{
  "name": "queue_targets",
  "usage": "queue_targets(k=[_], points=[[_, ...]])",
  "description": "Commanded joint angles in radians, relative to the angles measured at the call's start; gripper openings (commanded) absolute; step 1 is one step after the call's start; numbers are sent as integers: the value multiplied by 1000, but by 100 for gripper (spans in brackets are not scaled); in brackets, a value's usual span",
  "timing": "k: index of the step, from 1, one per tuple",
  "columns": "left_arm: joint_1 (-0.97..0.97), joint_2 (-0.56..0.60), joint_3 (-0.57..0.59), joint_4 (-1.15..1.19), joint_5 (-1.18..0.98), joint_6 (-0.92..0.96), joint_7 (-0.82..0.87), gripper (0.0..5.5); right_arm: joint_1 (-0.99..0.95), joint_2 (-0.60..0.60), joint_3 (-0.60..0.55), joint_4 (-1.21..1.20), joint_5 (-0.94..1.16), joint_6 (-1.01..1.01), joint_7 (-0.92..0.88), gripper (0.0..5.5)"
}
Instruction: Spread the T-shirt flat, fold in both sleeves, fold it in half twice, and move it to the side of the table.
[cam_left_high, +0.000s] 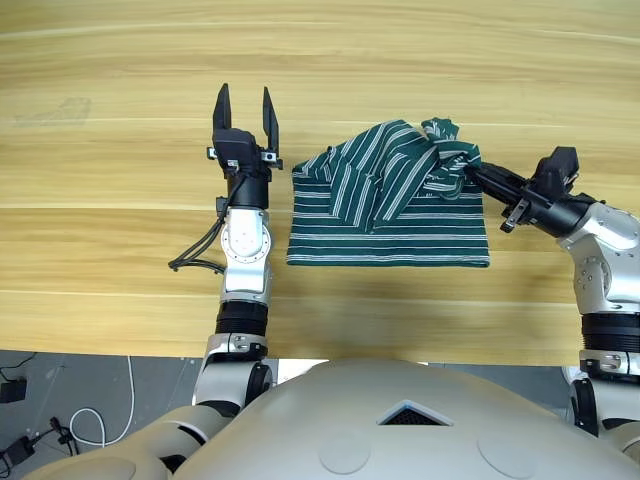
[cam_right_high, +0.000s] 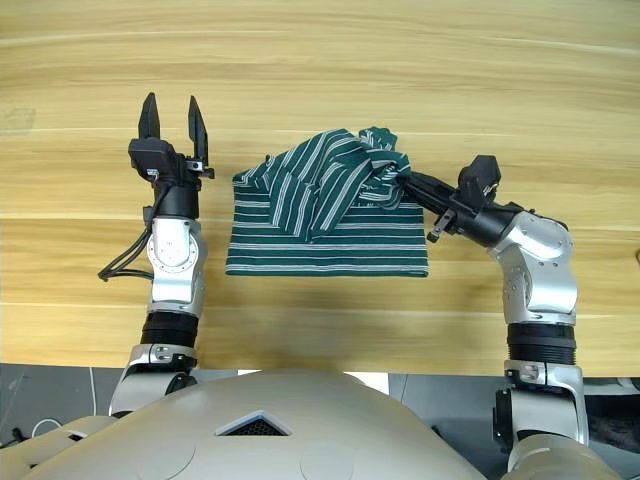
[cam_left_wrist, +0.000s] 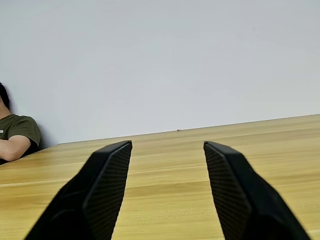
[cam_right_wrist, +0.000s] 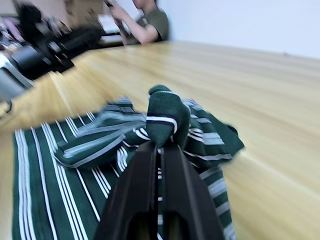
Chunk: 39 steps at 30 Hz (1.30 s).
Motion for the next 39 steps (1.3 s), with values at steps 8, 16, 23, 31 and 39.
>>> queue_targets(k=[8,16,23,31,39], points=[[5,8,1,-7,7,5,4,266,33,-95,-42,130,-7,-4,194,3],[1,7,5,2,8,4,7,266,30,-124,-17,169,-62,-2,231,27],[-3,7,6,5,9,2,11,266,2,-127,-27,181,-59,0,248,163],[3,8,6,-3,9,2,13,266,-28,-124,-86,127,-31,-7,208,300],[2,8,8,0,12,-1,20,266,-153,-51,-173,-359,178,497,-298,300]])
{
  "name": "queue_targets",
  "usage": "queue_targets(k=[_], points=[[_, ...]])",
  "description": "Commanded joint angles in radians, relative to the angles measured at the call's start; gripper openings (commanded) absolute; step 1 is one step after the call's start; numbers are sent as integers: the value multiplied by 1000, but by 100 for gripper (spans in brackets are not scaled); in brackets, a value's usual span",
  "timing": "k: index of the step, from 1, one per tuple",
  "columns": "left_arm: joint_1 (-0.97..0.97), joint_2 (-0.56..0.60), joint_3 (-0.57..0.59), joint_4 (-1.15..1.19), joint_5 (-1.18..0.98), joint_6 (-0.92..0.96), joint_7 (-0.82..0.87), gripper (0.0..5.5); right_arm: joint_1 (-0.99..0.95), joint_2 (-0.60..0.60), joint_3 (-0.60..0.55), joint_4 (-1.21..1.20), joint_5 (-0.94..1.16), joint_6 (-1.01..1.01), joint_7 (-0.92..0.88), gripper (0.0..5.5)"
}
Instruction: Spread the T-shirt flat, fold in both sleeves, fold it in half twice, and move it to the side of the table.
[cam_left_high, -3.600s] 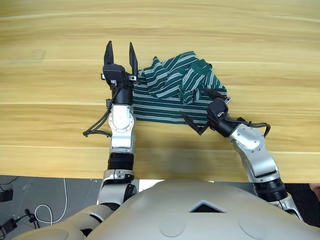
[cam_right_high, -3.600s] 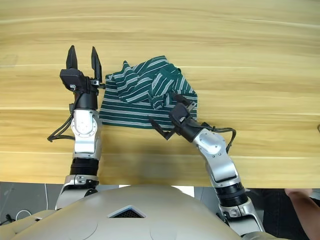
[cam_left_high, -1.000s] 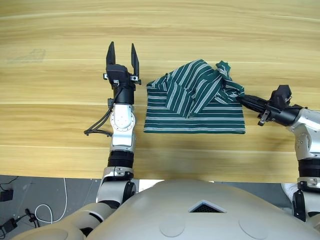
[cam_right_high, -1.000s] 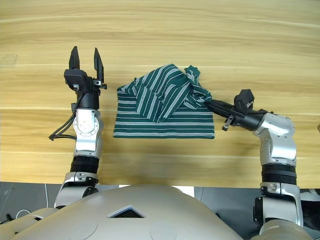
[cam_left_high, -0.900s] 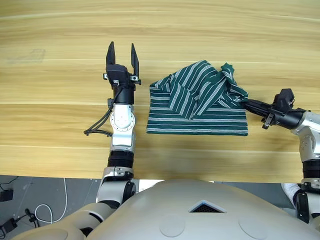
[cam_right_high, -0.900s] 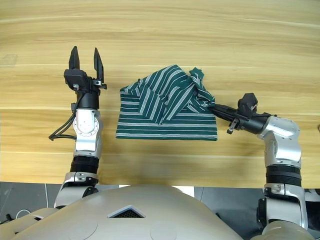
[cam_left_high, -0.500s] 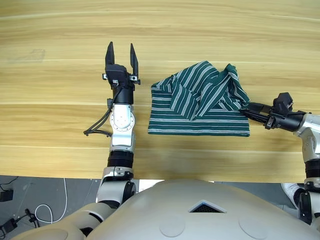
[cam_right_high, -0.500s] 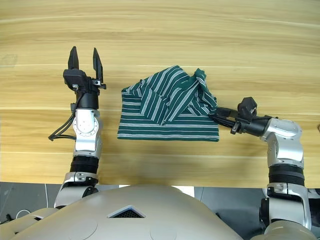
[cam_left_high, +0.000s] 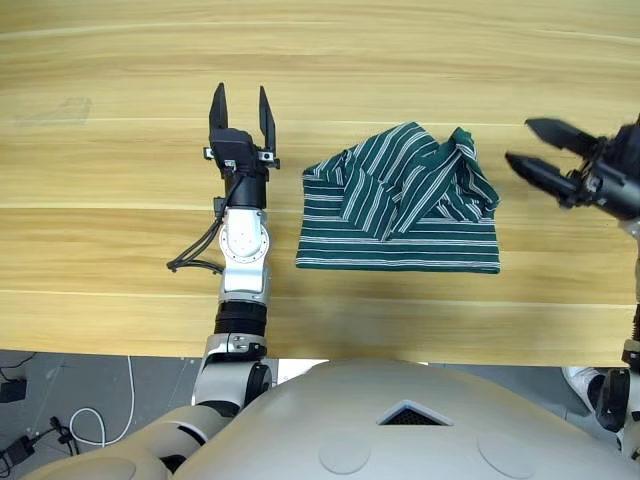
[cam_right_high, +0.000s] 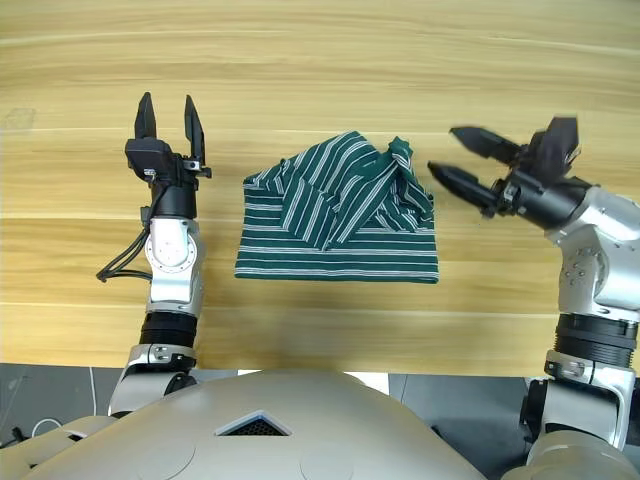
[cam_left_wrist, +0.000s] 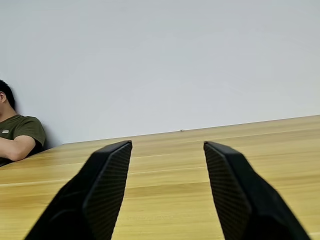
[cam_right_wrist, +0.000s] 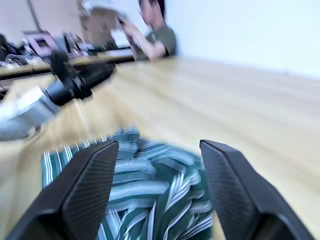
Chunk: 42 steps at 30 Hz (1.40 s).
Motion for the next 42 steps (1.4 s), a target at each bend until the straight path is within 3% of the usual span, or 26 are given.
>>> queue_targets(k=[1,7,13,25,42], points=[[3,6,3,1,10,2,11,266,-121,82,8,-217,3,290,-420,300],[-4,7,11,16,15,-4,27,266,-275,304,130,-408,-68,642,-917,300],[-11,5,10,26,18,-7,38,266,-317,438,178,-445,-138,738,-1094,300],[11,3,12,-4,19,0,43,266,-111,430,251,-454,-258,767,-1090,300],[29,1,11,-34,21,12,44,266,-69,416,233,-370,-345,693,-1033,300]])
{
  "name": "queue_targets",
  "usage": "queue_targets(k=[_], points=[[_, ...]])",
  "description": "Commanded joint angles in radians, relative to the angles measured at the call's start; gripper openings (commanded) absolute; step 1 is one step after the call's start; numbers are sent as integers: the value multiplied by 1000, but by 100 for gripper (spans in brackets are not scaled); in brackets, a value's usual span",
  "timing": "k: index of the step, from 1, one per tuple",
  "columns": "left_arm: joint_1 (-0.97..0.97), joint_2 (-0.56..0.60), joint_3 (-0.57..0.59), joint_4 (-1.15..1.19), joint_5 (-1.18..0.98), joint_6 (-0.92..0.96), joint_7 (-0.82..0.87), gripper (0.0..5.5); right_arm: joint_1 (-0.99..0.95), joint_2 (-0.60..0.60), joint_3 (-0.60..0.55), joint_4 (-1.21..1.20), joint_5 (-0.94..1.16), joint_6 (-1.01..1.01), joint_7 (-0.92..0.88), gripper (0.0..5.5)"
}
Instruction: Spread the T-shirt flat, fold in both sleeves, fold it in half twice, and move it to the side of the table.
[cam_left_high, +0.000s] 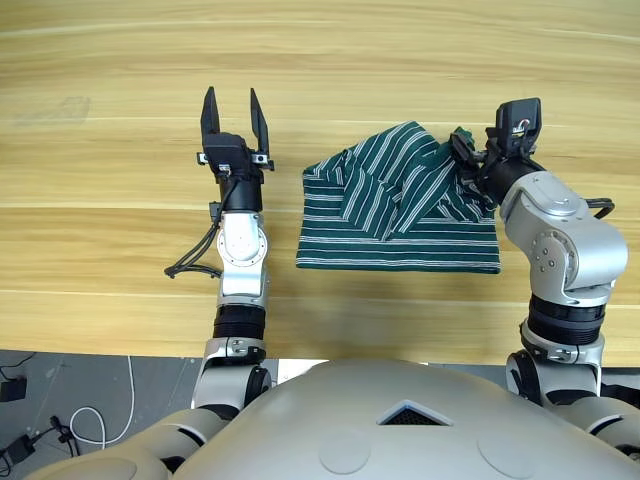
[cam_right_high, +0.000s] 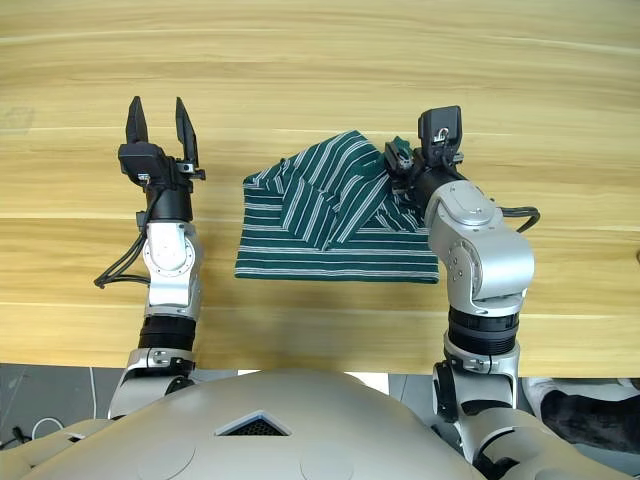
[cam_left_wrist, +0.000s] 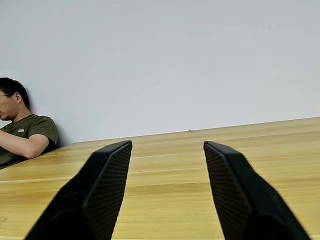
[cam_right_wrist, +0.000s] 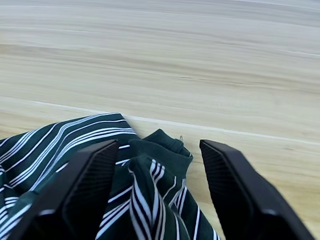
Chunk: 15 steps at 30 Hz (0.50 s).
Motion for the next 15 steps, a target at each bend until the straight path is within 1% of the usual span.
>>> queue_targets(k=[1,12,15], points=[[5,1,1,-9,5,17,5,266,13,-5,0,4,-20,-5,14,281],[4,0,0,-9,6,20,7,266,19,0,-6,24,-48,-6,41,83],[2,-1,-1,-8,8,21,8,266,22,1,-9,27,-49,-8,42,14]])
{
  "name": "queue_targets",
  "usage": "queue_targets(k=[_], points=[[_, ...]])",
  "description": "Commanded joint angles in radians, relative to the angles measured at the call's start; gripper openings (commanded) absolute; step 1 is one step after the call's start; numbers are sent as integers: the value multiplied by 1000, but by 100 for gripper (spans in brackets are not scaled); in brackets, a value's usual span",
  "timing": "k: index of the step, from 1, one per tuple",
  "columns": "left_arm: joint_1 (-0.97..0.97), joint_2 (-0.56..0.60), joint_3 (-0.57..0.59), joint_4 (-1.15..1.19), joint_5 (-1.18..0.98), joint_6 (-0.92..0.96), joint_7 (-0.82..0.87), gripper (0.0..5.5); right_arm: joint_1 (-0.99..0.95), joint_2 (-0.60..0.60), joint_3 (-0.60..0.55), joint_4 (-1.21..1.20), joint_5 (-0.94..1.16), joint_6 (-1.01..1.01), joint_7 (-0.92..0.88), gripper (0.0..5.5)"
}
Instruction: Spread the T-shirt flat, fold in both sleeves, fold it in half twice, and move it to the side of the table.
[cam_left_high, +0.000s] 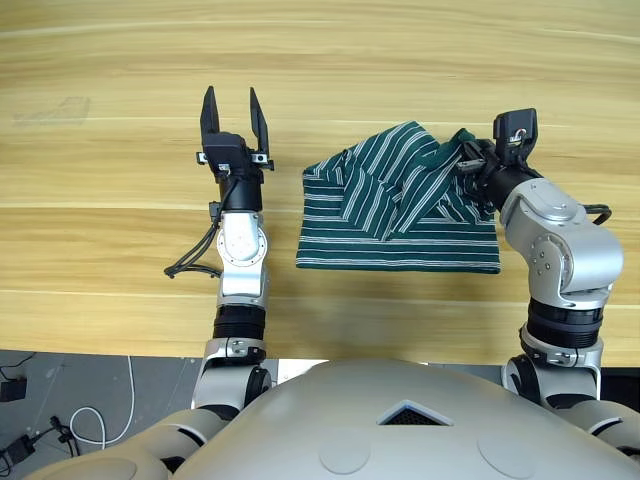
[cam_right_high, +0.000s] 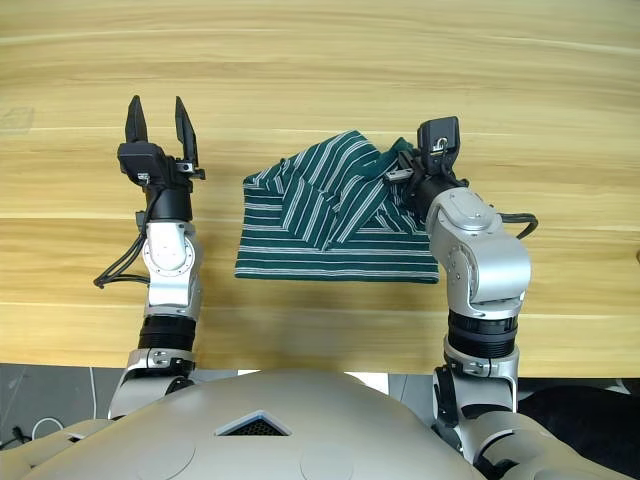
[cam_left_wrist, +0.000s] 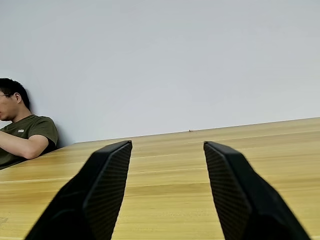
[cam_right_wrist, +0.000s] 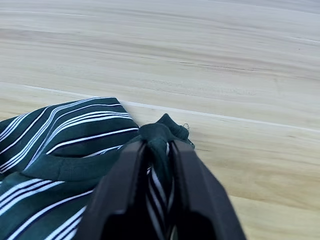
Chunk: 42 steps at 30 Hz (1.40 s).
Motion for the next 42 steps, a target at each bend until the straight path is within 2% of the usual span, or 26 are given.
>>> queue_targets(k=[1,6,10,17,23,29,38,42], points=[[1,-1,-1,-4,8,15,8,266,1,1,-9,12,-12,-7,9,5],[-2,-4,-3,-1,10,16,9,266,-3,0,-8,11,-12,-38,20,5],[2,-5,-17,-8,4,18,-13,266,-56,-5,-27,-11,-3,-206,69,5],[66,4,-127,-213,-141,96,-222,266,-142,-11,-55,-38,37,-322,158,5],[133,77,-210,-435,-526,390,-541,266,-172,-13,-45,-46,51,-329,201,5],[77,145,-162,-431,-736,699,-646,266,-176,-18,-24,-73,57,-354,247,5],[-151,159,-196,-193,-562,784,-669,266,-174,-3,5,-88,55,-370,267,5],[-201,149,-232,-155,-512,813,-705,266,-176,1,11,-86,53,-373,267,5]])
